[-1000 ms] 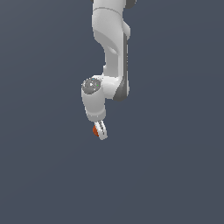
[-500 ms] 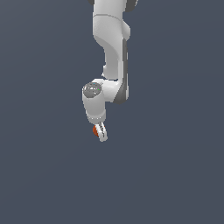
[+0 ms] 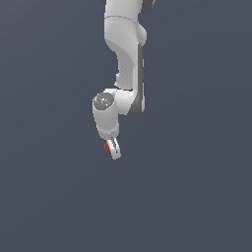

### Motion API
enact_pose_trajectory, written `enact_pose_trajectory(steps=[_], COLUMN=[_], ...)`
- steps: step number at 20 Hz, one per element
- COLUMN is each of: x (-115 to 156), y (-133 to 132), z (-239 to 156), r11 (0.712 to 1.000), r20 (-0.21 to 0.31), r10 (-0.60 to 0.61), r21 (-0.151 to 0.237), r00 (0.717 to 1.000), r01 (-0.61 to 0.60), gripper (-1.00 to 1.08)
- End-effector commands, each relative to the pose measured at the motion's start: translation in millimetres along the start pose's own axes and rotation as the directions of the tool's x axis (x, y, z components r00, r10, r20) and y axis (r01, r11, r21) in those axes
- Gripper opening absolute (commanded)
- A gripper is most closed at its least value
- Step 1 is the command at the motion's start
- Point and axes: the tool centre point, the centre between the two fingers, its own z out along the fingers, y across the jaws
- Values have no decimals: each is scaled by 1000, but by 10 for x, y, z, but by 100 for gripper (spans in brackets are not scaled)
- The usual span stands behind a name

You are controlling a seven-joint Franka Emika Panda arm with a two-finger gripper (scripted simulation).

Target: Pick up the object and move it to a goal position.

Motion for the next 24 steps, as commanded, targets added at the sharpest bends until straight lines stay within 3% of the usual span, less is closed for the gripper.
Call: enact_pose_trajectory(steps=[1, 11, 24], x=[10, 119, 425], y=[0, 94, 341], z=[-41, -559, -1970], r11=[1000, 1000, 1000], r20=[-1, 0, 0], r10=[0, 1, 3], r21=[2, 2, 0], r00=[1000, 1000, 1000], r01=[0, -1, -3], gripper=[-100, -100, -100])
